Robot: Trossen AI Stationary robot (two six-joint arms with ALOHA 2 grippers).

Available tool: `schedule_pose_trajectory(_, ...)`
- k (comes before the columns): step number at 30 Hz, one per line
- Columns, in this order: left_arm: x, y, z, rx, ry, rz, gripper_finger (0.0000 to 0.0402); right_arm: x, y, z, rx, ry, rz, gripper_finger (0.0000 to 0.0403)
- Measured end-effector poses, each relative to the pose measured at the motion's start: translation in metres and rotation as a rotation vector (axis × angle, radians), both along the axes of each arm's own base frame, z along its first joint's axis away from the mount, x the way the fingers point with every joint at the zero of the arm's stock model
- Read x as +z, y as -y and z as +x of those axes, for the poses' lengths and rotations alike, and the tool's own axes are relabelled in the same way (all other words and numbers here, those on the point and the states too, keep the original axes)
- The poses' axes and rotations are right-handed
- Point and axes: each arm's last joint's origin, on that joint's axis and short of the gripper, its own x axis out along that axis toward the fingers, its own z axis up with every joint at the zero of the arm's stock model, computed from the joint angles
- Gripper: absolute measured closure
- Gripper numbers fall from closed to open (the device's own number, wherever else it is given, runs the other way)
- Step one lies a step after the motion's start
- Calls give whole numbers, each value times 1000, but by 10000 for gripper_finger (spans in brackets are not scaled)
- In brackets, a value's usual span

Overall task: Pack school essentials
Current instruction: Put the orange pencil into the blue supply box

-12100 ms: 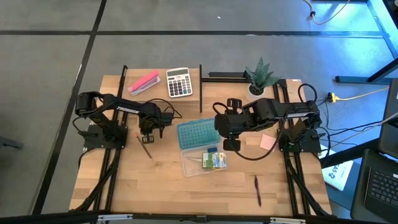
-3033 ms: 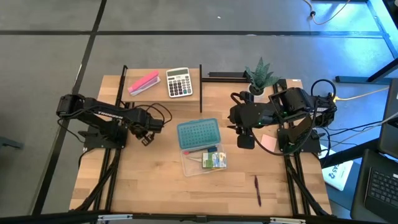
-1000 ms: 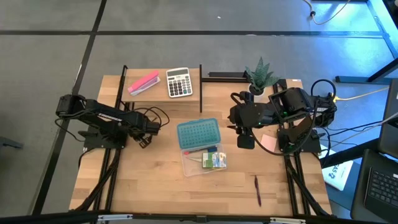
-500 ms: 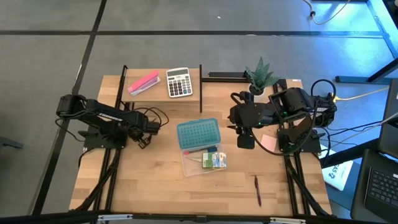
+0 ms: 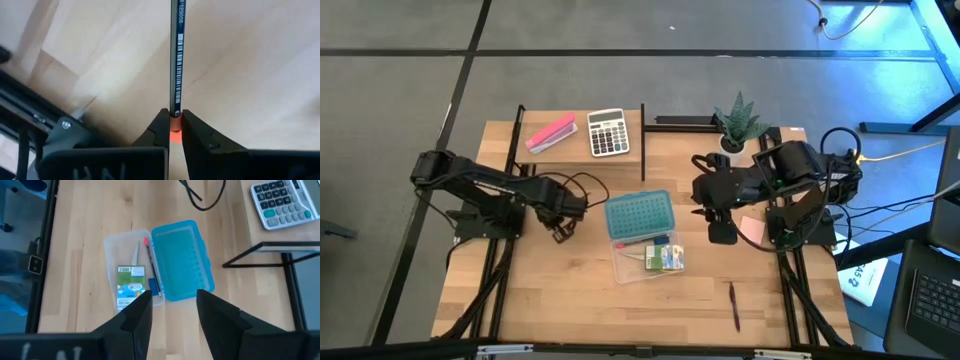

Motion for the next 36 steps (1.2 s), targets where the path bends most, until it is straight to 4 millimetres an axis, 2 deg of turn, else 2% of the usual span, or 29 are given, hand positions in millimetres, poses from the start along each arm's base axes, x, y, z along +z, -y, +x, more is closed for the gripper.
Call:
schedule_pose_trajectory(12,72,36,31,-108,276,-40,383,6,3,-10,-39,17,33,247)
schedule_pose_trajectory(17,84,55,44,-131,459,-64,381,6,3,-10,-42,18,35,247)
schedule_pose_trajectory(24,75,72,68,-207,592,-14,382,6,3,-10,-42,20,35,247)
schedule_pose_trajectory(36,27,73,116,-357,568,27,375,6,3,-10,-45,23,37,247)
